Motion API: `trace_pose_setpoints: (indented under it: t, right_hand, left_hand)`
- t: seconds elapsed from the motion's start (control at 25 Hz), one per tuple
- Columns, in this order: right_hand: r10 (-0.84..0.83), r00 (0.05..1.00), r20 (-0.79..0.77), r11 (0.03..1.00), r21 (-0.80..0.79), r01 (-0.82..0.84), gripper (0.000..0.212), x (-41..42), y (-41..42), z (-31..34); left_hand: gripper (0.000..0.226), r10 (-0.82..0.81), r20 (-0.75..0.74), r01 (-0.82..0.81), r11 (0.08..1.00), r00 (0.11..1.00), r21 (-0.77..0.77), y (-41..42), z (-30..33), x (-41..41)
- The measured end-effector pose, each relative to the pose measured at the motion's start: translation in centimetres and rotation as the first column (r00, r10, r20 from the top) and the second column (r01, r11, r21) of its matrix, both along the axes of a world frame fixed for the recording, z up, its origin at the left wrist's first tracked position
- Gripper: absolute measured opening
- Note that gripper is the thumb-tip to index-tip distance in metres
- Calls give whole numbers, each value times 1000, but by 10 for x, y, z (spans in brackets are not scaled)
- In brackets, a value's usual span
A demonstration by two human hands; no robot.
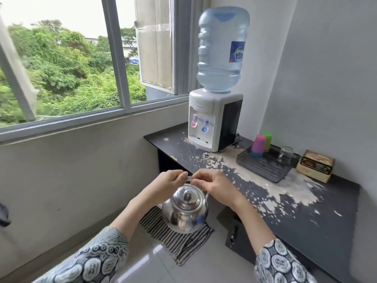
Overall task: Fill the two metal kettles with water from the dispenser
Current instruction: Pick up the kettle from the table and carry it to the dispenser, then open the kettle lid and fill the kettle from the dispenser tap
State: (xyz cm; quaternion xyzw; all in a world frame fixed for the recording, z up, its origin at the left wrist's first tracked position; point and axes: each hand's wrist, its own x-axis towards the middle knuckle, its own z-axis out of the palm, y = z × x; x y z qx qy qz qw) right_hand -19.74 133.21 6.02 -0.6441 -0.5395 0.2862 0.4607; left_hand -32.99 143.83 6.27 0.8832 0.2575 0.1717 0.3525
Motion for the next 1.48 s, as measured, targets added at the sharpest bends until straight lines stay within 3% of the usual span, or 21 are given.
trace_pose_setpoints:
  t: [0.4, 0.76, 0.92, 1.16, 1.28, 1.48]
  right_hand:
    - [-14, 999, 31, 997, -69, 16, 10, 131, 229, -32]
    - [-117, 993, 26, 979, -165, 120, 19, 242, 382, -78]
    - [-224, 974, 30, 955, -194, 226, 5, 280, 430, -94]
    - [-315, 949, 30, 914, -260, 312, 18, 315, 485, -108]
    - [-386, 922, 27, 881, -286, 377, 5, 333, 507, -116]
    - [-439, 898, 37, 854, -293, 430, 6, 341, 532, -134]
  left_hand:
    - [38, 7, -120, -7, 1000, 993, 4, 227, -32, 131]
    - [32, -89, -325, 109, 993, 942, 43, 375, -59, 246]
    - [31, -146, -353, 161, 987, 924, 12, 429, -72, 290]
    - [30, -298, -402, 317, 948, 866, -20, 503, -91, 346]
    - [33, -394, -394, 426, 905, 830, -8, 536, -100, 370]
    - [34, -467, -380, 507, 862, 799, 6, 570, -126, 389]
